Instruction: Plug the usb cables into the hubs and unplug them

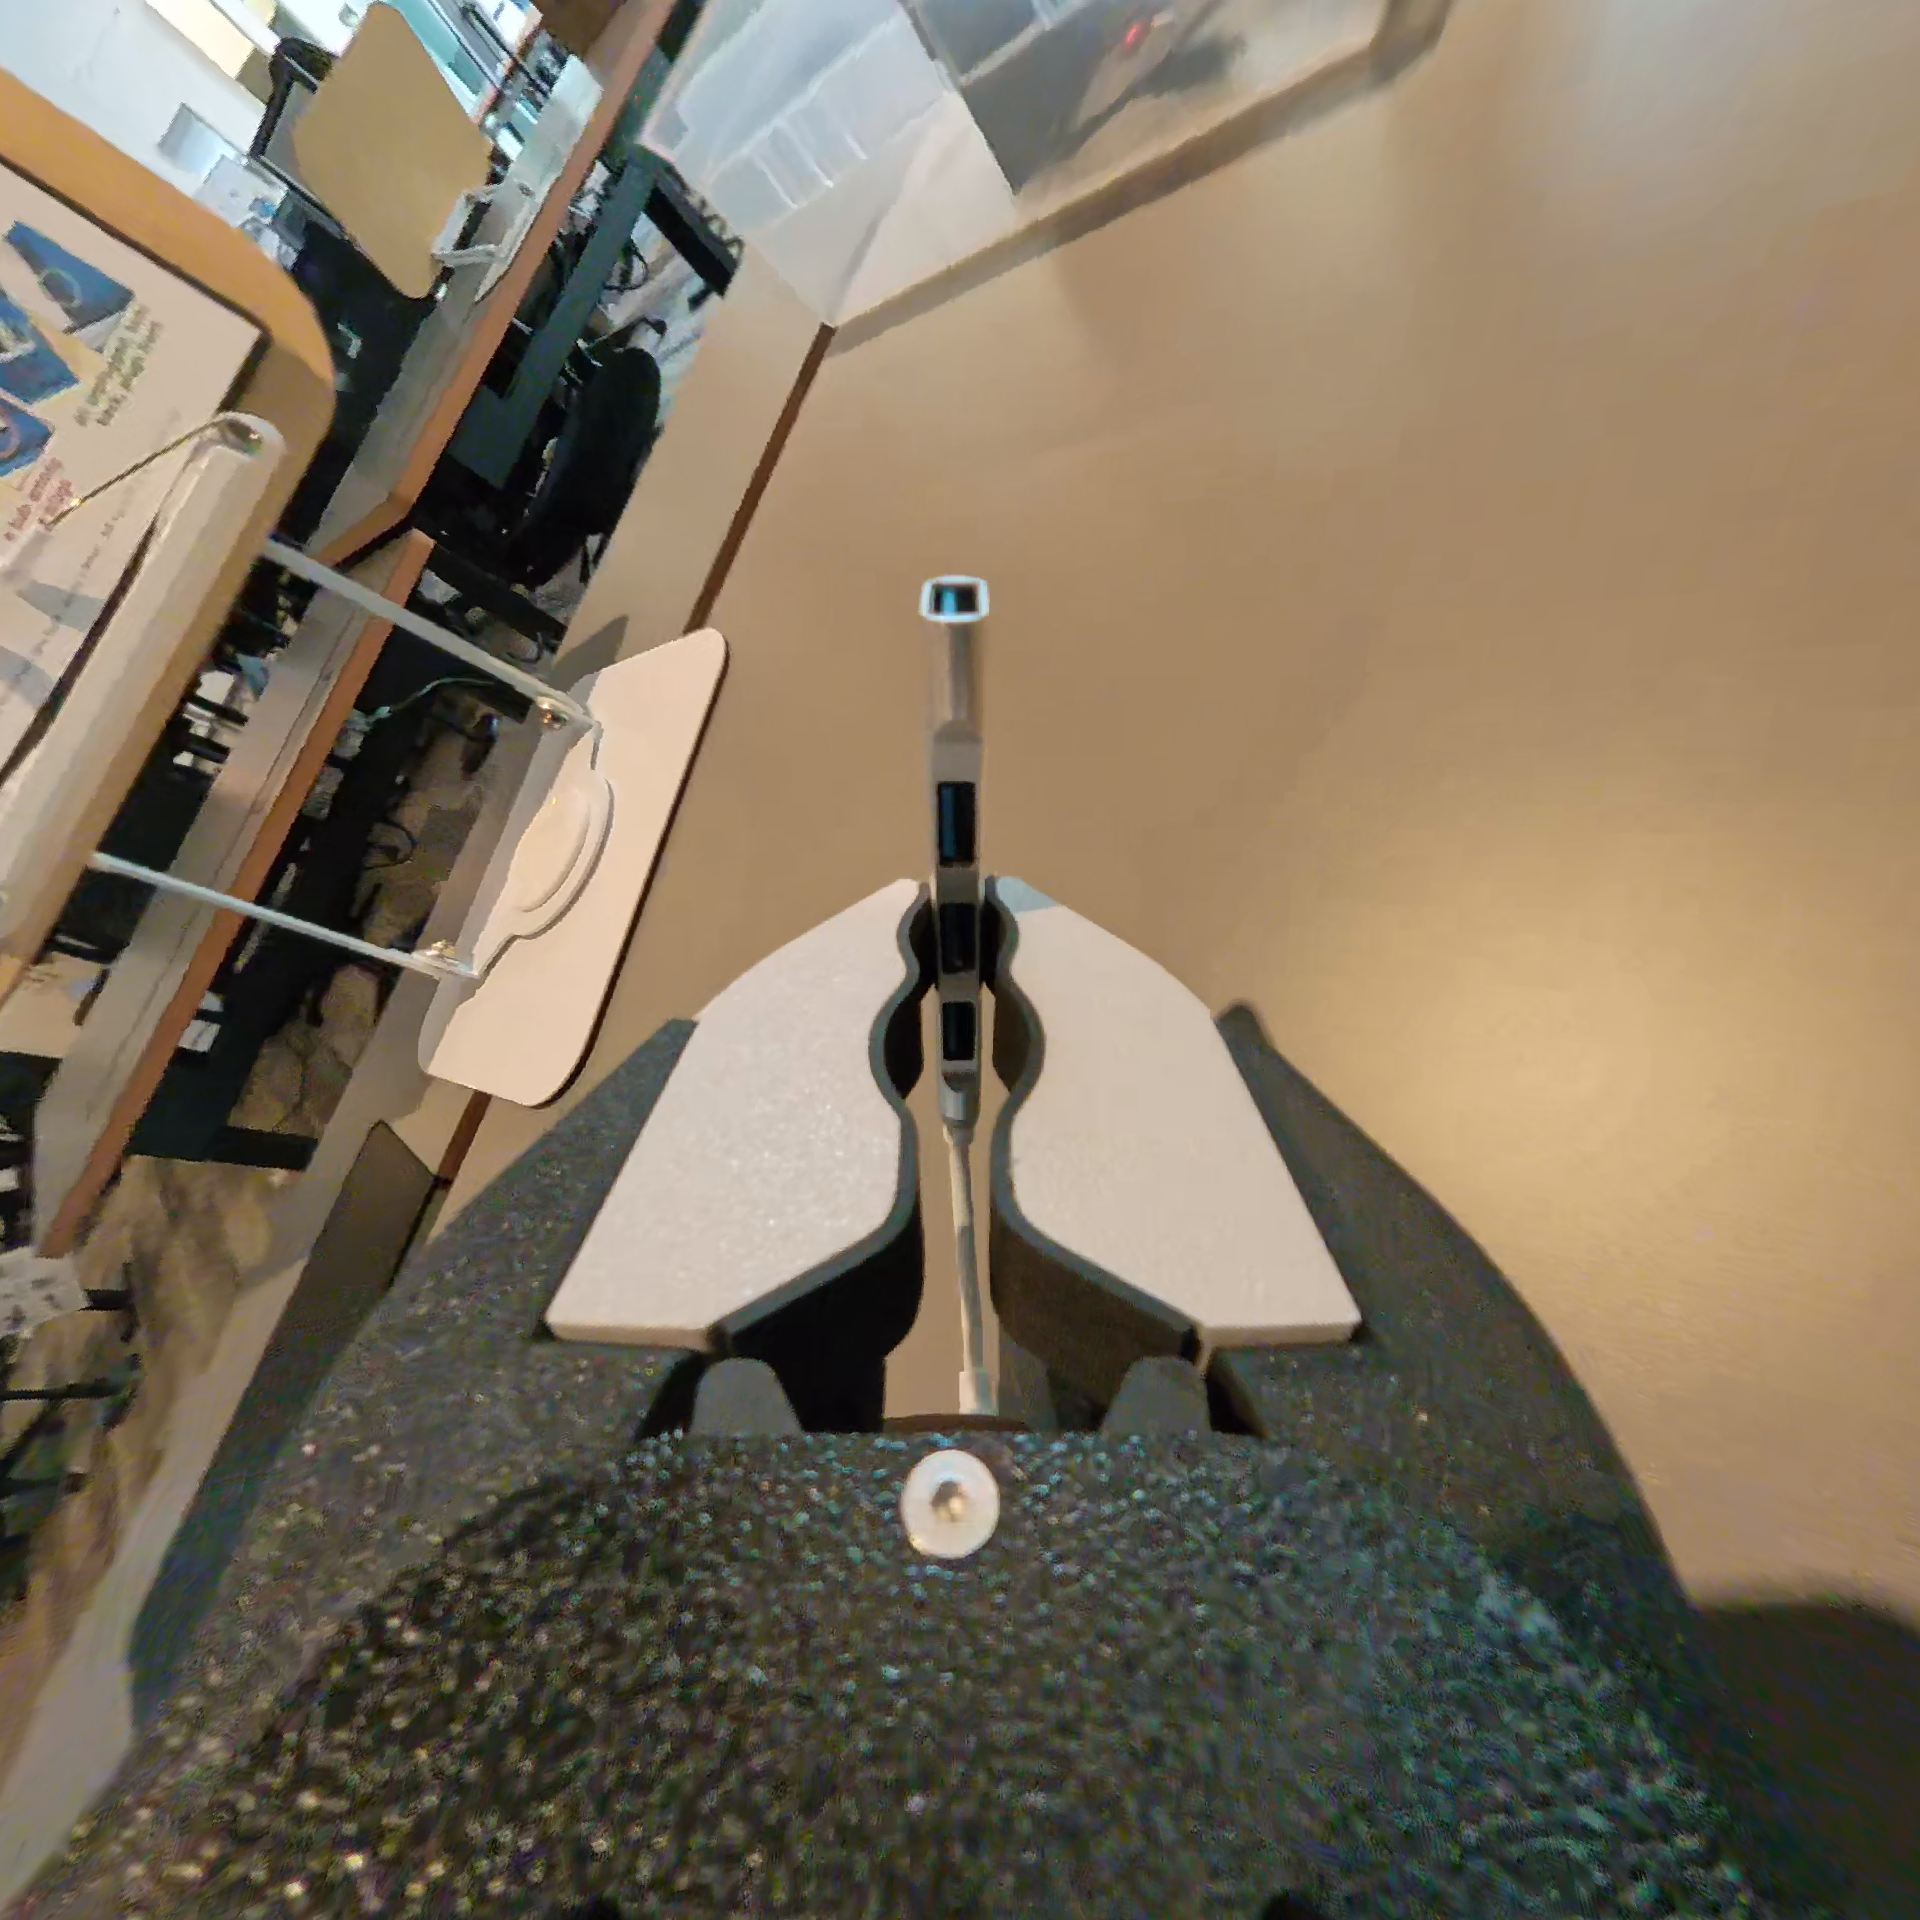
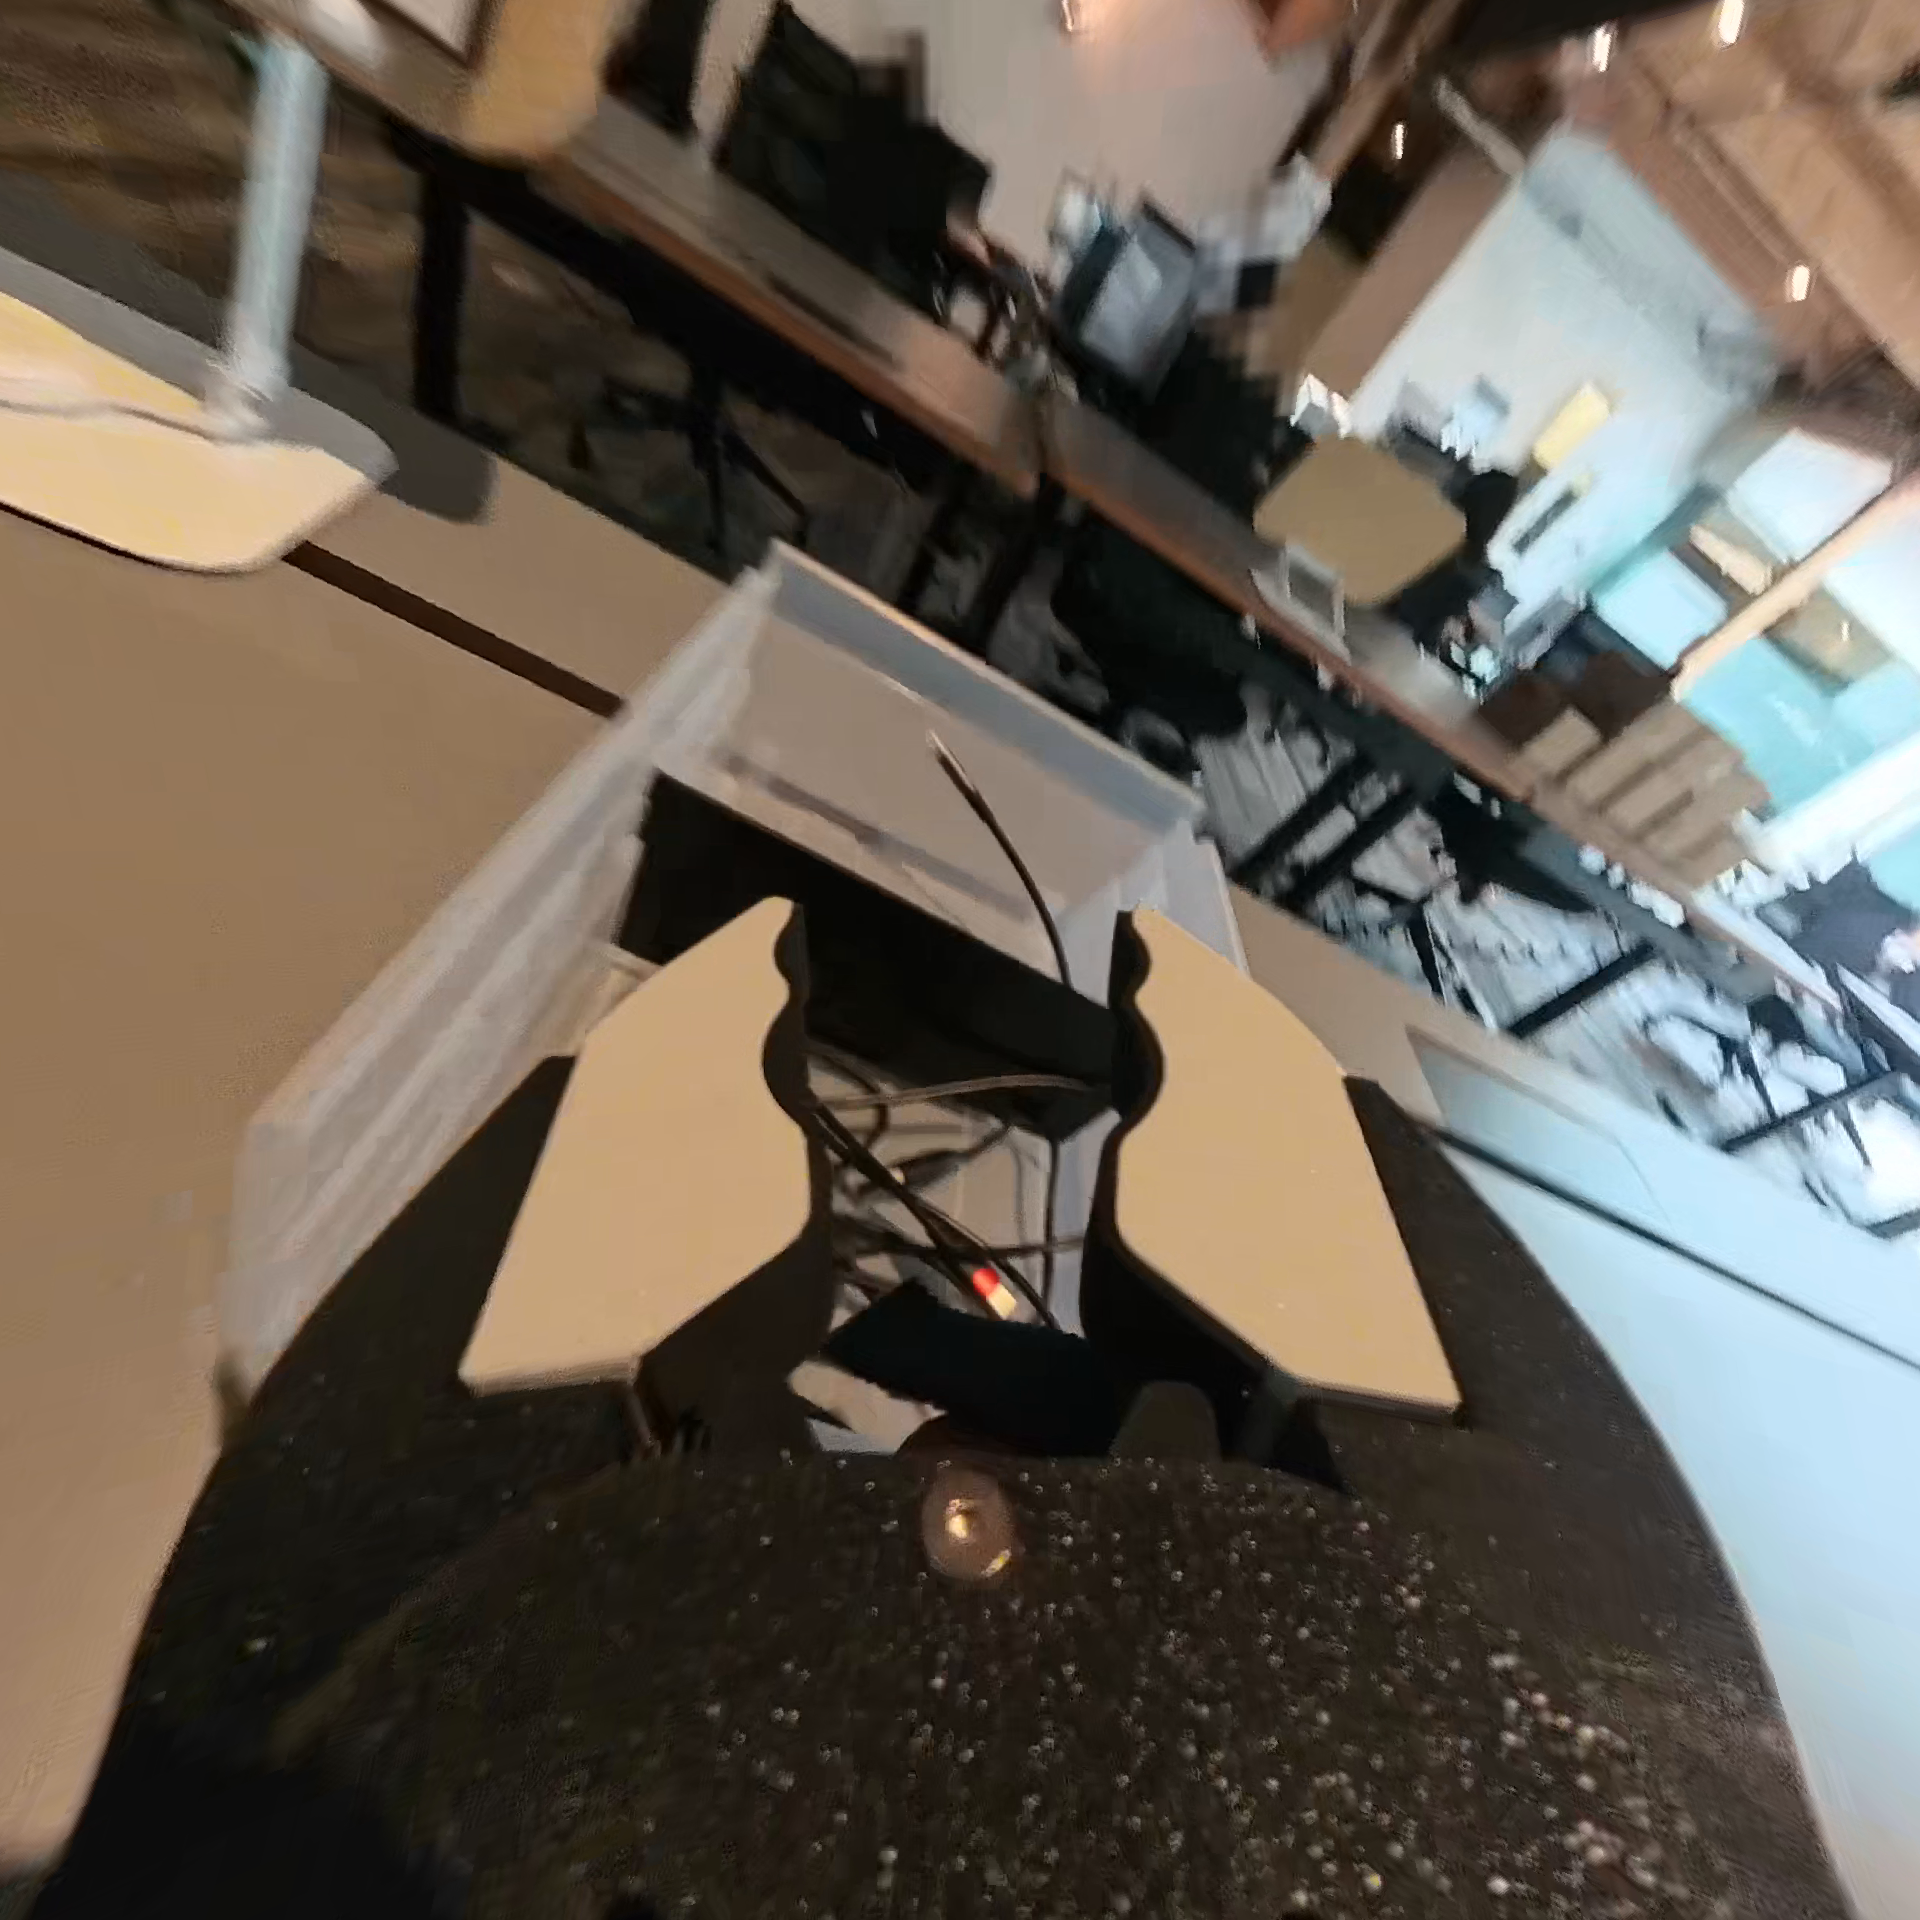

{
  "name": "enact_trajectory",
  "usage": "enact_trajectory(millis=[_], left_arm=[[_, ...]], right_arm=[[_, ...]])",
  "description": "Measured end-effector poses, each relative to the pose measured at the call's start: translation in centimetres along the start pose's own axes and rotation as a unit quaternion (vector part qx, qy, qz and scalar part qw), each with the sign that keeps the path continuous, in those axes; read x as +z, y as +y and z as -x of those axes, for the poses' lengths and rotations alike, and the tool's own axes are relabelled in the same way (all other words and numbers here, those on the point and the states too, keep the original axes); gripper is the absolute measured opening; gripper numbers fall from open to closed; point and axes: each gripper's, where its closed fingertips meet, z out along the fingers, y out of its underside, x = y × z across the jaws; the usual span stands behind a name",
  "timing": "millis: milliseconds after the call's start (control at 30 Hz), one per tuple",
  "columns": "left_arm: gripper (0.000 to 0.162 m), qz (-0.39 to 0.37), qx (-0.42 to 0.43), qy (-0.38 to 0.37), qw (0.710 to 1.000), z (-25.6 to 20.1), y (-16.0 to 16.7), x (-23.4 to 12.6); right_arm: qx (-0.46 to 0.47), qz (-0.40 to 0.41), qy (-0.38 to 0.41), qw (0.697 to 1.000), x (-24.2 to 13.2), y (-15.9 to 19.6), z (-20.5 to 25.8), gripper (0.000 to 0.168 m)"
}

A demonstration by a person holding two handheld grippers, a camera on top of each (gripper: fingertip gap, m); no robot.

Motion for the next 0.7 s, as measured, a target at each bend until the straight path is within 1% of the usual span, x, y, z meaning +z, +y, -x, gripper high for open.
enact_trajectory(millis=[67,167,233,333,400,500,600,700], left_arm=[[0.007,-0.021,-0.031,-0.005,0.999,0.9,-1.0,-0.4],[0.007,-0.06,-0.065,-0.001,0.996,2.3,-4.2,-0.6],[0.007,-0.08,-0.074,0.005,0.994,3.3,-6.9,-0.2],[0.007,-0.119,-0.079,0.022,0.99,4.9,-12.0,1.0],[0.007,-0.141,-0.082,0.038,0.986,6.1,-15.7,2.4],[0.007,-0.174,-0.082,0.072,0.979,7.7,-21.1,5.1],[0.007,-0.193,-0.086,0.116,0.971,8.8,-25.9,8.7],[0.007,-0.208,-0.093,0.166,0.959,9.2,-30.2,12.6]], right_arm=[[-0.015,-0.058,-0.018,0.998,-1.4,-2.0,1.5,0.051],[-0.029,-0.148,-0.059,0.987,-3.8,-4.9,4.0,0.049],[-0.043,-0.201,-0.087,0.975,-5.4,-6.3,5.8,0.048],[-0.072,-0.272,-0.123,0.952,-7.8,-7.9,8.3,0.045],[-0.081,-0.313,-0.156,0.933,-9.4,-8.6,10.2,0.044],[-0.082,-0.353,-0.223,0.905,-11.6,-9.2,13.6,0.04],[-0.076,-0.367,-0.306,0.875,-13.5,-9.1,17.8,0.039],[-0.071,-0.364,-0.371,0.852,-14.6,-8.4,21.3,0.039]])
